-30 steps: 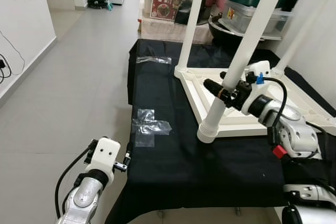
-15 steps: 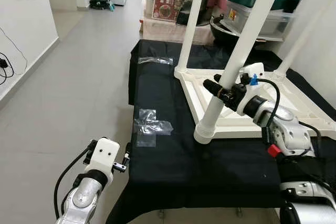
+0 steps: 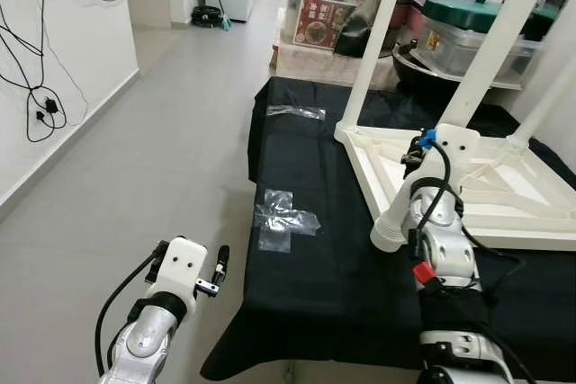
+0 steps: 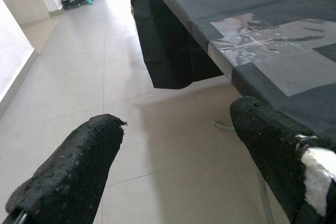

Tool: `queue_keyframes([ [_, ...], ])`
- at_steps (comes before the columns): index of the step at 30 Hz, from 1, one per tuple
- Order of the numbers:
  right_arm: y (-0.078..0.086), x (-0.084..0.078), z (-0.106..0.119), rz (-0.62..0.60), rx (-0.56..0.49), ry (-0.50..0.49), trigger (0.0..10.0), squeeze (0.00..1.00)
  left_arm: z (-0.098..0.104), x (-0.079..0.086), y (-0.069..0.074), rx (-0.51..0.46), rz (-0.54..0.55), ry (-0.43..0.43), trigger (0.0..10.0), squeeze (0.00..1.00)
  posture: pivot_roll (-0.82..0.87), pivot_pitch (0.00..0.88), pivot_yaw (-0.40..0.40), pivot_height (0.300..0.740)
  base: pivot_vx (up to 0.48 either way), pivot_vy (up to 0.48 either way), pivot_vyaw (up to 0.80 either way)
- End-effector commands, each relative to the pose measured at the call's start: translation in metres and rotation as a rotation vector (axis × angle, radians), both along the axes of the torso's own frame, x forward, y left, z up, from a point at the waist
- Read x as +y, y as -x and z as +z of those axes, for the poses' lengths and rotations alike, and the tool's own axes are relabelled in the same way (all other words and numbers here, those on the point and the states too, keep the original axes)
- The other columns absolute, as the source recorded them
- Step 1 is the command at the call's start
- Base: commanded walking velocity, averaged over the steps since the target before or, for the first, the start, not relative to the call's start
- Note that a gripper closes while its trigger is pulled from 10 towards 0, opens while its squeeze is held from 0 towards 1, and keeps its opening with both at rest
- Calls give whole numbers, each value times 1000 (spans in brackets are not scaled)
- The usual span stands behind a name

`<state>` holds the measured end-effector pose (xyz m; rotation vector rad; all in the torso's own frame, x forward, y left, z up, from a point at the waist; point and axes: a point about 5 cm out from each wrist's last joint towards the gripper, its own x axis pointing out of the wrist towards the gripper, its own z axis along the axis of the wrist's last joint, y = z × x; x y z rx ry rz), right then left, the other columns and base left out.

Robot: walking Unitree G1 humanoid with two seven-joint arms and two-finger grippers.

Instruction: Building children table

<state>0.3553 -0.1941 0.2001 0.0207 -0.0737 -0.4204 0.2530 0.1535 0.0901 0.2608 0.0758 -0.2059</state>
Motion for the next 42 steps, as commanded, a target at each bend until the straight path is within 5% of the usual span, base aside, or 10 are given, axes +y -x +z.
queue_keyframes([
  [1,-2,-9,-22,-17,152,45,10000,0,-5,-1,3,16,-2,-1,10000,0,100,0,-150,740,0,0,0],
  [6,-1,-18,-10,-93,77,35,10000,86,-5,-2,3,17,0,1,10000,0,96,0,-150,740,0,0,0],
  [7,-2,-19,-5,-74,52,27,10000,1000,-5,-3,3,18,-1,2,10000,0,93,0,-149,740,0,0,0],
  [9,-7,-16,4,14,7,17,10000,1000,-6,-3,2,18,-2,4,10000,0,90,0,-148,740,0,0,0],
  [10,-10,-11,13,124,-58,-25,10000,0,-6,-4,2,19,-4,5,10000,0,90,0,-148,740,0,0,0],
  [24,15,28,49,1153,-154,270,10000,0,-4,-5,-2,13,-19,0,10000,0,86,0,-137,740,0,0,0],
  [26,16,29,46,1168,-138,298,10000,0,-4,-6,-2,12,-20,-1,10000,0,86,0,-137,740,0,0,0],
  [27,16,32,44,1187,-135,316,2471,0,-4,-5,-2,12,-20,-2,10000,0,90,0,-139,740,0,0,0],
  [30,15,35,43,1188,-141,323,0,0,-4,-5,-2,13,-20,-3,10000,0,93,0,-139,740,0,0,0],
  [42,1,11,7,941,83,338,0,0,-3,-4,-2,9,-20,-5,10000,0,86,0,-133,740,0,0,0],
])
